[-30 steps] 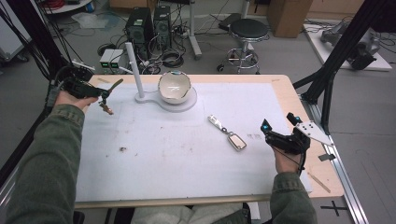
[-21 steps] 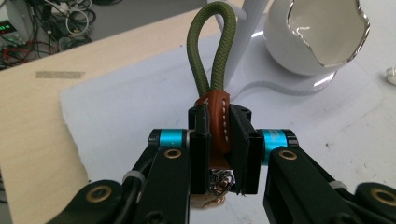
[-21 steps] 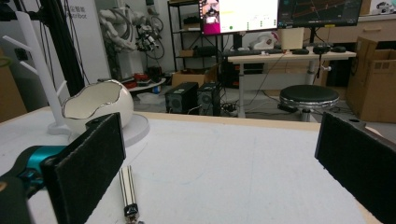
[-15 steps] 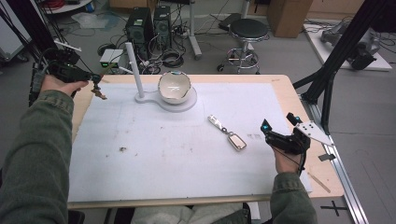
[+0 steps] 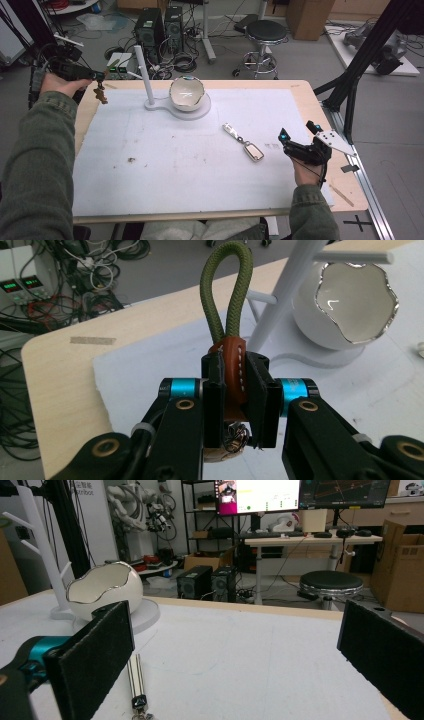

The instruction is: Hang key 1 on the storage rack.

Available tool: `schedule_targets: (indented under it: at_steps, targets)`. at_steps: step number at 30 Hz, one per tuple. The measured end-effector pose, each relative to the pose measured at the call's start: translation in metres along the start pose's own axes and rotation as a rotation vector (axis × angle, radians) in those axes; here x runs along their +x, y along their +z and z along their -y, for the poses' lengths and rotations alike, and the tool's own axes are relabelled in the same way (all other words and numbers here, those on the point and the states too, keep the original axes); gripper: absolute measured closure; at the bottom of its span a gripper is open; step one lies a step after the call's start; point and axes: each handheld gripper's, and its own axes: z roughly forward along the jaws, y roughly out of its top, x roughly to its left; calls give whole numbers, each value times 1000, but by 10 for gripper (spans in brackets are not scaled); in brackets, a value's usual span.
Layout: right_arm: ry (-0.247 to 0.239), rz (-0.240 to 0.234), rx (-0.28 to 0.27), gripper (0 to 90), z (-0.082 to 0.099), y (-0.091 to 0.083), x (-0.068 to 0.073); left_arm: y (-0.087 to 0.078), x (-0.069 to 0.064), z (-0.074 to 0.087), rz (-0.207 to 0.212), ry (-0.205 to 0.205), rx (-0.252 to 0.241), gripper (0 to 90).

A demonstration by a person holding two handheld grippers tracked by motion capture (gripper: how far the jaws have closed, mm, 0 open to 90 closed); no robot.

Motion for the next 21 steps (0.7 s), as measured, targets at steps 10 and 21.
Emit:
schedule_targets:
  at_steps: [10, 21]
  targets:
    - [4, 2, 4, 6, 0, -2, -1, 14, 6, -1, -23, -10, 31, 784]
    - [21, 8, -2, 6, 0, -4, -4, 36, -6, -3, -6, 27, 51, 784]
